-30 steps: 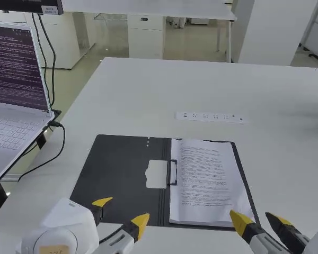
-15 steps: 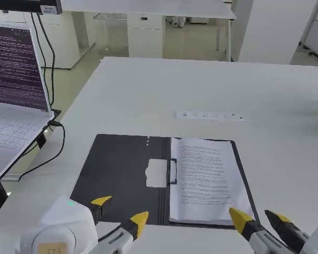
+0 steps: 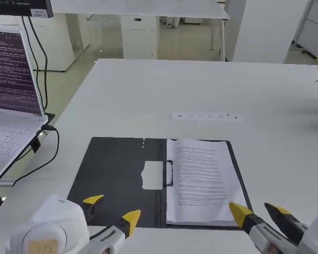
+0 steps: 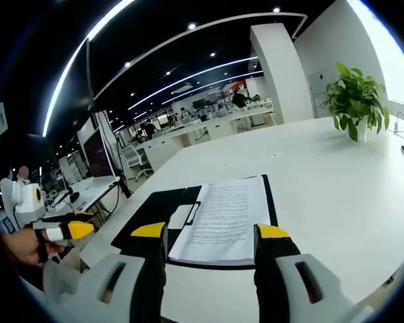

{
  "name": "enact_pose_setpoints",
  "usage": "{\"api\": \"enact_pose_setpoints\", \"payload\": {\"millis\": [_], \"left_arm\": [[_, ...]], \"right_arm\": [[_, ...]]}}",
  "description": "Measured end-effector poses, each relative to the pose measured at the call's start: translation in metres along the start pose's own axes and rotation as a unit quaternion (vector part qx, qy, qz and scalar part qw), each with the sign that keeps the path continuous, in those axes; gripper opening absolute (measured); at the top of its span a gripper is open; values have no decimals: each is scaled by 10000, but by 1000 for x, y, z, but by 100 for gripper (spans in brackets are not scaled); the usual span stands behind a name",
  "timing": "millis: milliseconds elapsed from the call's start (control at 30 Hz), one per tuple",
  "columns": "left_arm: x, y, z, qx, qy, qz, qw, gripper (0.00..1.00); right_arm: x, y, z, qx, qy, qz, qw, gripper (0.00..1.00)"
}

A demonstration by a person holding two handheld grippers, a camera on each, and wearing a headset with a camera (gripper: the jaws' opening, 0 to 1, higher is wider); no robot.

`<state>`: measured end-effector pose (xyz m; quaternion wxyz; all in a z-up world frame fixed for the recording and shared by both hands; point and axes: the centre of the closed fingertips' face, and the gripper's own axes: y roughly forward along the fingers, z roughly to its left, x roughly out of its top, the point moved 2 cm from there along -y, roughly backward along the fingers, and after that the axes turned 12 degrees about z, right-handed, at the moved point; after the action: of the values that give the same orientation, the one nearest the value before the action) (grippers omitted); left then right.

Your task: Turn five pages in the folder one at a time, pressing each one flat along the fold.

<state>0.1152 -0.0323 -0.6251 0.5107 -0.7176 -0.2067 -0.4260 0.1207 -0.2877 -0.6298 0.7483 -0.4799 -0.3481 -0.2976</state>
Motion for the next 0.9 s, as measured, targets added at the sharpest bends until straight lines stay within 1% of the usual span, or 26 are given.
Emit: {"api": "enact_pose_setpoints", "payload": {"millis": [133, 300, 600, 900], "left_arm": [[5, 1, 2, 8, 71, -23, 10000, 47], [7, 1, 3, 18, 99, -29, 9999, 47], [8, -3, 8, 58, 74, -28, 10000, 48], [11, -7, 12, 111, 92, -87, 9999, 48]], "right_arm": [[5, 0, -1, 9, -41, -27, 10000, 51], [12, -2, -3, -12, -98, -99, 9999, 51], [12, -5, -5, -32, -171, -102, 9998, 52], [14, -9, -8, -52, -97, -178, 9998, 52]]}}
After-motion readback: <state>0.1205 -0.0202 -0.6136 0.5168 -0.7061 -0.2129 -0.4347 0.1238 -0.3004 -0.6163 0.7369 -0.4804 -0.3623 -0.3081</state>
